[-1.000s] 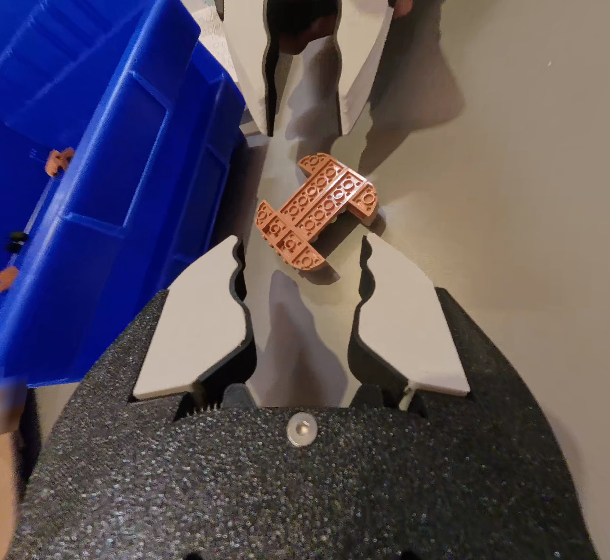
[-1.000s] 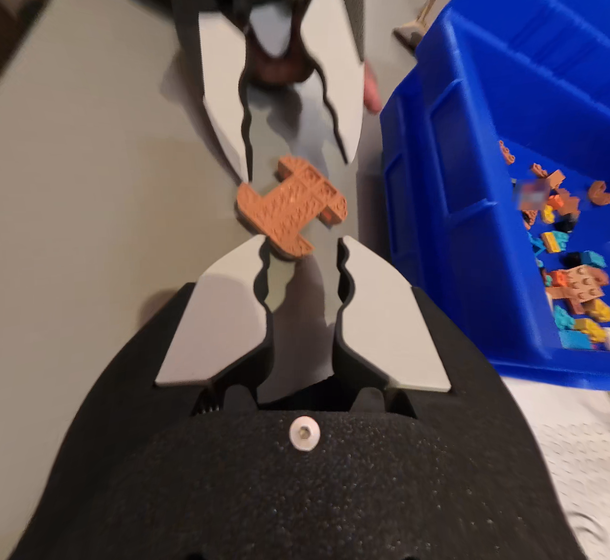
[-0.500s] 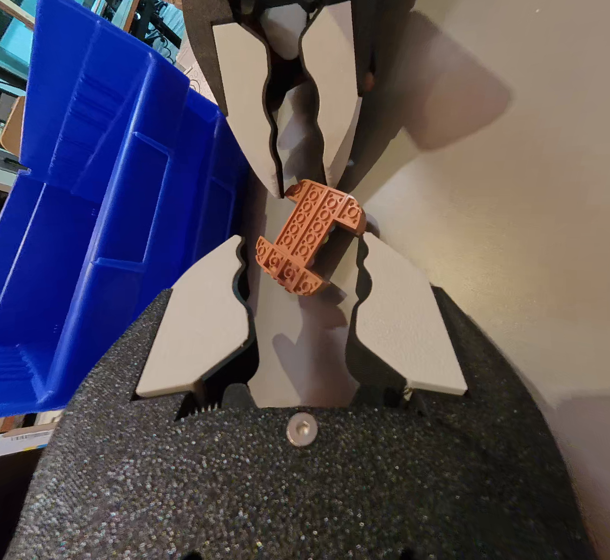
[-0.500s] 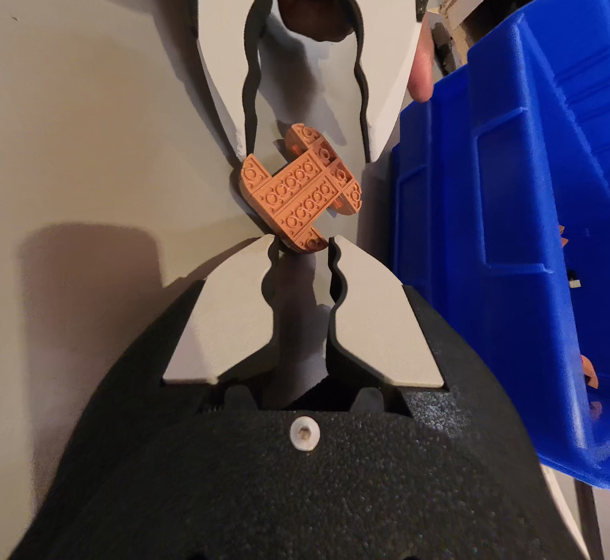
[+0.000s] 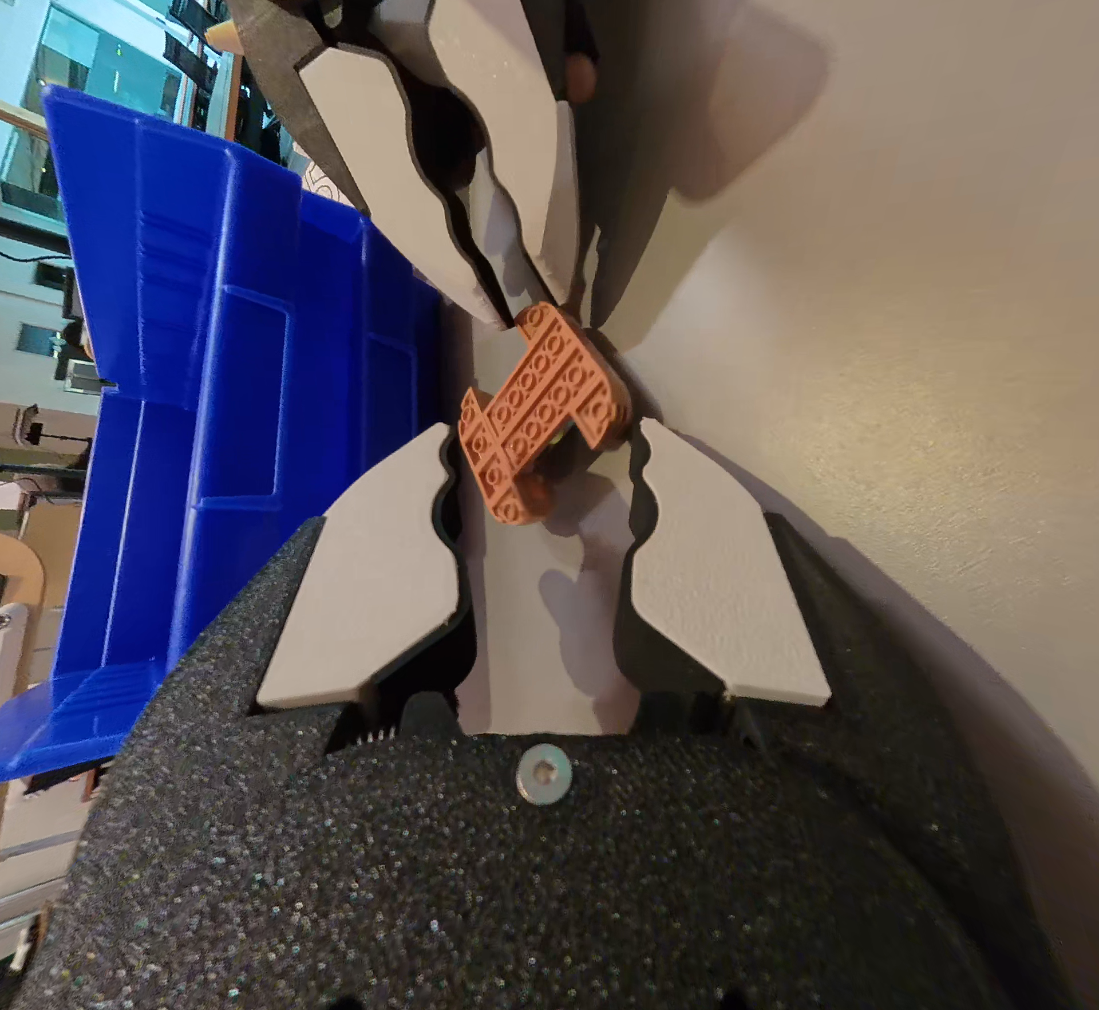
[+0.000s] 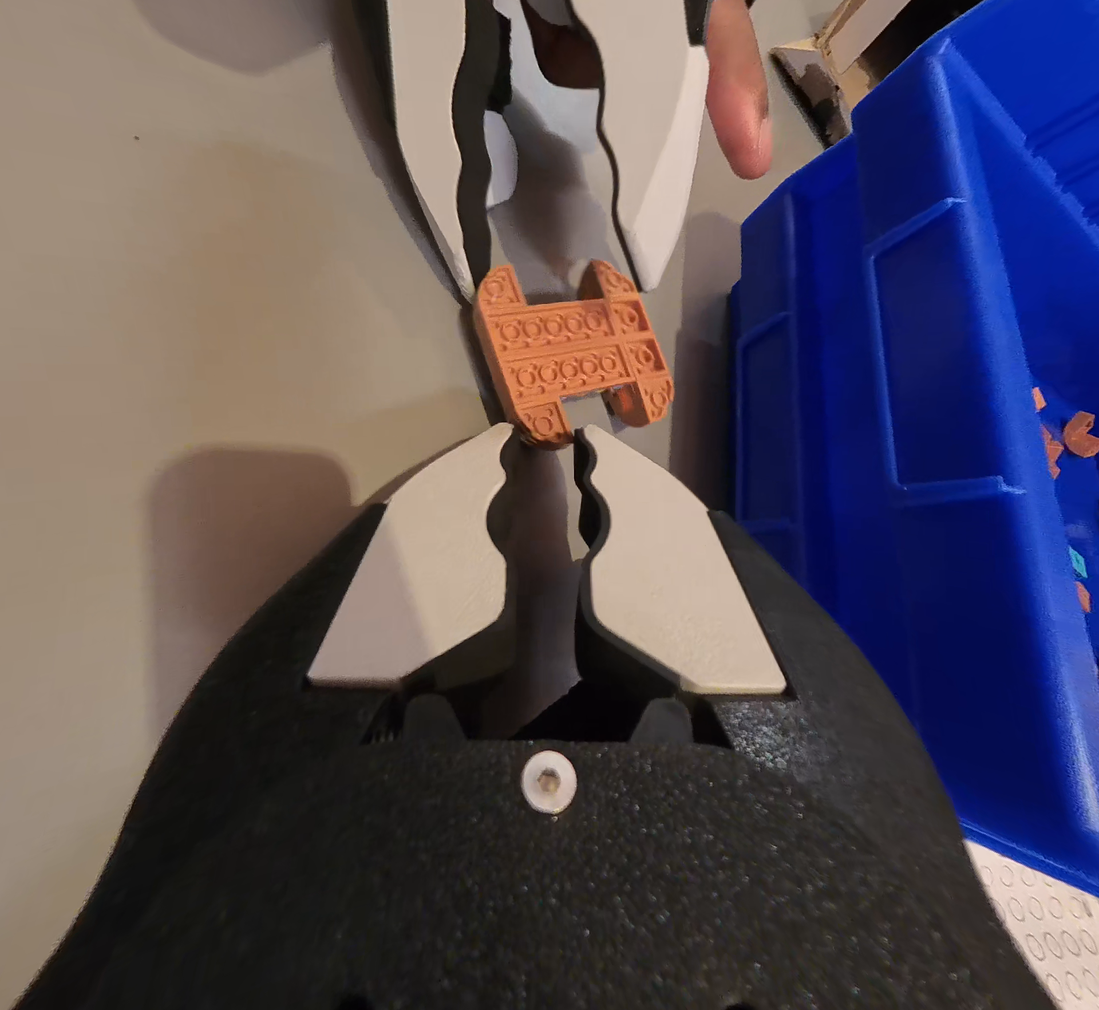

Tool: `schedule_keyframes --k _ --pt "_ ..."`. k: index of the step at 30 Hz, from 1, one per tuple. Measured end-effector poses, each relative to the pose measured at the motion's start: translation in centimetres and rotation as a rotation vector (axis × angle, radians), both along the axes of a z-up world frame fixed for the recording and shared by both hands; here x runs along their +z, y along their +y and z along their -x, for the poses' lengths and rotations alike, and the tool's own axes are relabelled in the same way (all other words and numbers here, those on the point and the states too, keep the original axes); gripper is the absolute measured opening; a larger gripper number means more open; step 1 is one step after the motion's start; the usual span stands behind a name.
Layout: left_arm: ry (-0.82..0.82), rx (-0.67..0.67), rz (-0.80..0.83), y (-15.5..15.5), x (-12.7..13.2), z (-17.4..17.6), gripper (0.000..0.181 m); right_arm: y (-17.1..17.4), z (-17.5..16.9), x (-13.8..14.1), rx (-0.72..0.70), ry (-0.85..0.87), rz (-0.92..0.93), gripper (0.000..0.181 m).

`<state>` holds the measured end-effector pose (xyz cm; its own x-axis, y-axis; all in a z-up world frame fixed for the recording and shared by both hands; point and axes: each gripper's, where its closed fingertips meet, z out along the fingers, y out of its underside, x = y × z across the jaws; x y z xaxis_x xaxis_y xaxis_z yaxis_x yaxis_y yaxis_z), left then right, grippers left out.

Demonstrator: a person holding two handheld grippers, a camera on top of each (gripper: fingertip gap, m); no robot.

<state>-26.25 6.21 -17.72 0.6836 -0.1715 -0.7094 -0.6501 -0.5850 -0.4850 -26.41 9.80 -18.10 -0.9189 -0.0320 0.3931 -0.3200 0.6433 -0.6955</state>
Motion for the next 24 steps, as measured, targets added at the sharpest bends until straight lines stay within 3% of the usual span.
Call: schedule_keyframes --k 5,11,20,24 --pt "0.045 -0.035 0.021 0.2 -0.3 -0.5 0.042 -0.4 -0.8 0.1 0.032 -0.018 0.013 0.005" --pt "0.031 -0.012 0.013 0.2 -0.3 -0.2 0.043 -0.2 -0.6 -0.3 -0.012 -0.067 -0.014 0.025" --pt "-0.008 0.152 0.004 -0.6 -0.3 2.5 0.042 -1.2 -0.7 -1.2 -0.271 -0.203 -0.127 0.031" --pt "-0.076 0.174 0.026 -0.6 -0.8 2.5 0.026 -1.7 -0.8 -1.3 -0.325 -0.221 -0.12 0.031"
